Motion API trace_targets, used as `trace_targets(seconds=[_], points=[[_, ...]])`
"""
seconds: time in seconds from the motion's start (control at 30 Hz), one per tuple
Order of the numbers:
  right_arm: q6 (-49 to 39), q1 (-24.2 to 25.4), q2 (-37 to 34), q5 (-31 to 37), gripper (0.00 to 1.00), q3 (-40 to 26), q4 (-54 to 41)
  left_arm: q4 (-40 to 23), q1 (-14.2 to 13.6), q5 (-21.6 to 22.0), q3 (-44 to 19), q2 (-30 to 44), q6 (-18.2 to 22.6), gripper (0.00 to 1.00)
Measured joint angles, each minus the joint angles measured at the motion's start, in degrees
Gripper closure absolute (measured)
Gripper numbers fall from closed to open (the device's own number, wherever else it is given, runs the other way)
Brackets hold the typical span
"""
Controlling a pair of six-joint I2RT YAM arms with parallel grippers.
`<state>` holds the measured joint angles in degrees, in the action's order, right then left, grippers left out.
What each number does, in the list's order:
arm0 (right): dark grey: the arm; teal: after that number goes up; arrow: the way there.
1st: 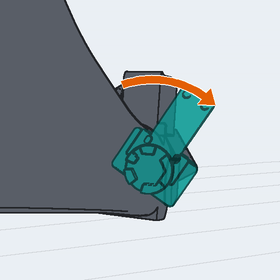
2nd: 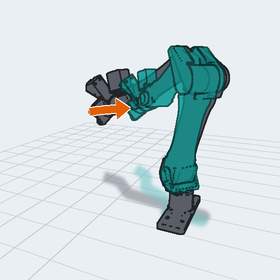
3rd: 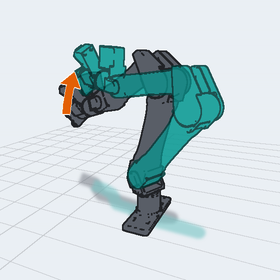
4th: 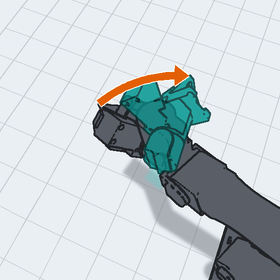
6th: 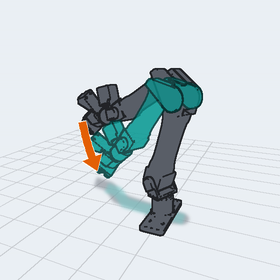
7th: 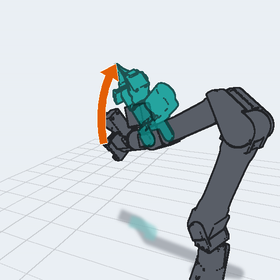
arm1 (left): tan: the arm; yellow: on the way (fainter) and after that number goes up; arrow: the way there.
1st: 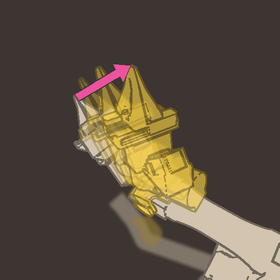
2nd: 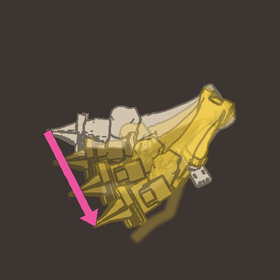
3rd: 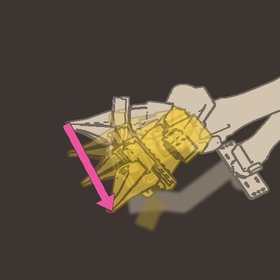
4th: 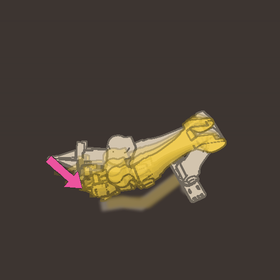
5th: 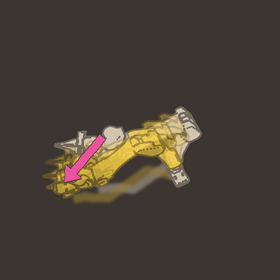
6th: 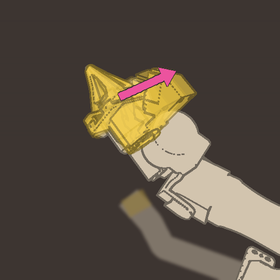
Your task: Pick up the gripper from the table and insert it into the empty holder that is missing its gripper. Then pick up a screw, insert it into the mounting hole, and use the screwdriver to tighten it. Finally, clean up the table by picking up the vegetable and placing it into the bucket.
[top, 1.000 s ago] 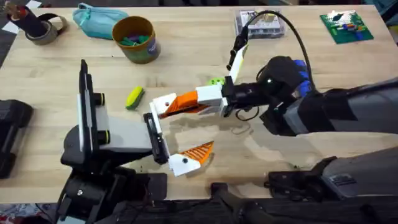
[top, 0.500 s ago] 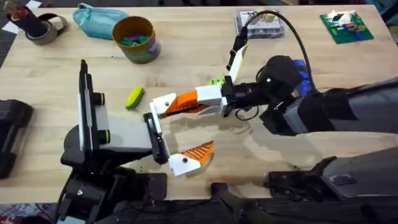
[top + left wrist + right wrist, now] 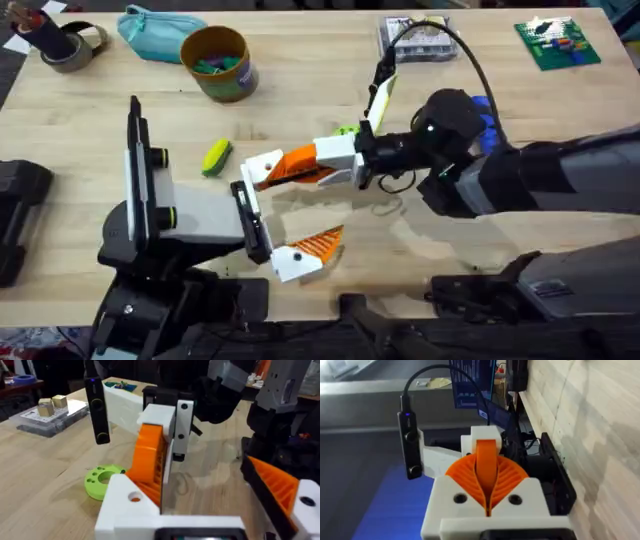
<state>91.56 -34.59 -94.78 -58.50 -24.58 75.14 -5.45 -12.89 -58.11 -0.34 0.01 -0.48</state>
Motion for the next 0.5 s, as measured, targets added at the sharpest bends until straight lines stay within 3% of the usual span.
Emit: trace_targets(seconds=[0.5], points=[[0.58,-0.07,-0.18,0.17,0.991,-0.51,1.18,0.11,0.1,0.39,0.0,-0.01,0.28,0.014]])
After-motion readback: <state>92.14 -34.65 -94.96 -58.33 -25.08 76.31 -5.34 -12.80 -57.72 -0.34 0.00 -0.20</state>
